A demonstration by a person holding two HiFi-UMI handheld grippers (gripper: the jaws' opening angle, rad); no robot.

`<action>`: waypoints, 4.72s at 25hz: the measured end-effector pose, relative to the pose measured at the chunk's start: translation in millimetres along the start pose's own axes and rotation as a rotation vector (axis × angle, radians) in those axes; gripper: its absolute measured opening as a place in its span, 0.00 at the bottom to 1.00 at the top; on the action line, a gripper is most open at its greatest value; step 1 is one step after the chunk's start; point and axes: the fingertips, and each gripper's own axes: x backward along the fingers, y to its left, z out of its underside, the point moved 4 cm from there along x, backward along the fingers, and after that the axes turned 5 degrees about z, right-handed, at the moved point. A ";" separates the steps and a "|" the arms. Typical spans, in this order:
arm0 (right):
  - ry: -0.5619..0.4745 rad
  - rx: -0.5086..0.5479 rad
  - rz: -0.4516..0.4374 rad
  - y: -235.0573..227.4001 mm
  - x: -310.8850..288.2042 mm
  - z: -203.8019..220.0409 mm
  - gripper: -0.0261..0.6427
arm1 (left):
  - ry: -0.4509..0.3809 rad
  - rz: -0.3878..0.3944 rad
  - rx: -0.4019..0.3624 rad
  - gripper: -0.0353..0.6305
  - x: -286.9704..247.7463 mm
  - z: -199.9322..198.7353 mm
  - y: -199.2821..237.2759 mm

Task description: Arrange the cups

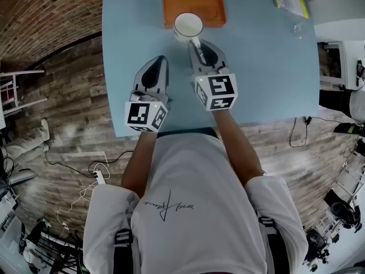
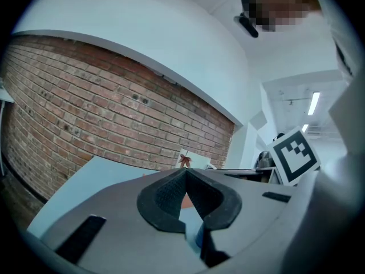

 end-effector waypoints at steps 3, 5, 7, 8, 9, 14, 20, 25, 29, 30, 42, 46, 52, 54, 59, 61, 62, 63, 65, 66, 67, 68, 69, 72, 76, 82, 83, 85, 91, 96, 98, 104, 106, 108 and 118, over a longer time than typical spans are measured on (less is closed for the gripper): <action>0.002 0.011 0.007 -9.9 -5.0 -2.7 0.14 | -0.001 0.004 -0.002 0.06 -5.4 -3.4 1.3; -0.001 0.014 0.012 -16.6 -8.0 -4.7 0.14 | 0.002 0.004 -0.004 0.06 -8.0 -3.7 3.2; -0.001 0.015 0.018 -21.9 -11.3 -5.7 0.14 | 0.004 -0.002 0.008 0.06 -8.4 -3.7 7.1; 0.000 0.015 0.022 -24.5 -13.1 -6.1 0.14 | 0.001 -0.008 0.022 0.06 -8.4 -4.4 9.6; 0.000 0.016 0.026 -27.4 -14.9 -6.7 0.14 | -0.003 -0.013 0.033 0.06 -8.6 -5.4 11.8; 0.002 0.018 0.041 -40.8 -23.3 -5.9 0.14 | 0.006 -0.011 0.025 0.06 -13.4 -5.2 17.1; -0.007 0.015 0.063 -58.2 -30.8 -5.6 0.14 | 0.027 -0.005 0.012 0.06 -22.4 -4.2 17.9; -0.005 0.015 0.065 -70.0 -37.1 -3.2 0.14 | 0.038 0.008 0.016 0.06 -31.2 -2.0 18.3; -0.010 0.017 0.073 -77.3 -41.9 -0.8 0.14 | 0.043 0.002 0.017 0.06 -35.3 0.2 21.4; -0.009 0.018 0.074 -79.4 -42.7 0.2 0.14 | 0.043 0.000 0.018 0.06 -35.9 0.7 21.5; 0.007 0.004 0.104 -112.7 -68.0 16.2 0.14 | 0.053 -0.022 0.041 0.06 -43.8 2.5 21.4; 0.007 -0.010 0.119 -120.9 -74.8 20.9 0.14 | 0.068 -0.024 0.045 0.06 -46.1 4.8 25.4; 0.018 -0.023 0.144 -125.4 -81.1 36.5 0.14 | 0.091 -0.028 0.057 0.06 -48.1 10.4 27.5; 0.015 -0.042 0.151 -126.9 -84.6 38.0 0.14 | 0.101 -0.031 0.060 0.06 -48.0 11.7 30.6; 0.025 -0.040 0.131 -128.6 -92.2 37.1 0.14 | 0.110 -0.038 0.062 0.06 -49.1 14.1 34.7; 0.037 -0.034 0.116 -128.0 -94.1 38.4 0.14 | 0.114 -0.039 0.064 0.06 -50.2 15.5 36.3; 0.042 -0.034 0.110 -128.3 -94.2 38.7 0.14 | 0.116 -0.040 0.066 0.06 -50.8 16.0 36.5; 0.045 -0.035 0.107 -128.9 -94.1 38.9 0.14 | 0.117 -0.041 0.068 0.06 -51.5 16.4 36.6; 0.048 -0.034 0.107 -129.9 -94.9 39.0 0.14 | 0.118 -0.042 0.072 0.06 -52.7 16.9 37.9; 0.047 -0.033 0.107 -130.1 -95.9 39.1 0.14 | 0.117 -0.042 0.074 0.06 -53.2 17.1 38.9; 0.047 -0.030 0.105 -130.3 -96.9 39.3 0.14 | 0.117 -0.040 0.075 0.06 -53.6 17.4 39.4; 0.047 -0.024 0.100 -130.3 -97.4 39.5 0.14 | 0.117 -0.039 0.075 0.06 -53.9 17.9 39.4; 0.047 -0.017 0.094 -130.4 -97.2 39.6 0.14 | 0.118 -0.038 0.075 0.06 -54.1 18.4 38.6; 0.039 0.008 0.074 -131.9 -93.4 40.8 0.14 | 0.121 -0.040 0.078 0.06 -54.6 19.5 34.2; 0.025 0.048 0.054 -130.5 -89.6 48.5 0.14 | 0.119 -0.041 0.082 0.06 -56.3 20.5 32.7; 0.011 0.028 0.048 -127.5 -93.6 49.8 0.14 | 0.120 -0.047 0.085 0.06 -56.3 20.0 36.5; 0.012 0.023 0.042 -127.4 -93.2 49.8 0.14 | 0.121 -0.047 0.085 0.06 -56.1 19.6 35.9; 0.023 0.014 0.030 -127.2 -92.6 51.3 0.14 | 0.121 -0.045 0.087 0.06 -55.9 19.4 34.6; 0.055 0.007 0.014 -124.7 -89.4 62.9 0.22 | 0.113 -0.041 0.084 0.06 -53.2 20.0 32.2; 0.055 -0.020 0.033 -131.1 -80.8 58.9 0.21 | 0.109 -0.031 0.071 0.06 -50.6 15.3 26.0; 0.053 -0.025 0.036 -132.3 -77.6 55.6 0.21 | 0.105 -0.028 0.072 0.06 -49.8 13.1 24.4; 0.066 -0.092 0.018 -130.7 -66.6 60.9 0.21 | 0.091 -0.014 0.073 0.06 -46.5 11.7 16.9; 0.063 -0.098 0.024 -131.9 -61.4 61.0 0.21 | 0.088 -0.010 0.072 0.06 -46.0 11.3 13.3; 0.055 -0.090 0.032 -131.6 -57.2 59.0 0.21 | 0.085 -0.006 0.067 0.06 -45.3 10.1 11.1; 0.020 -0.074 0.024 -118.2 -26.1 51.3 0.21 | 0.068 0.015 0.055 0.06 -35.8 7.2 -6.5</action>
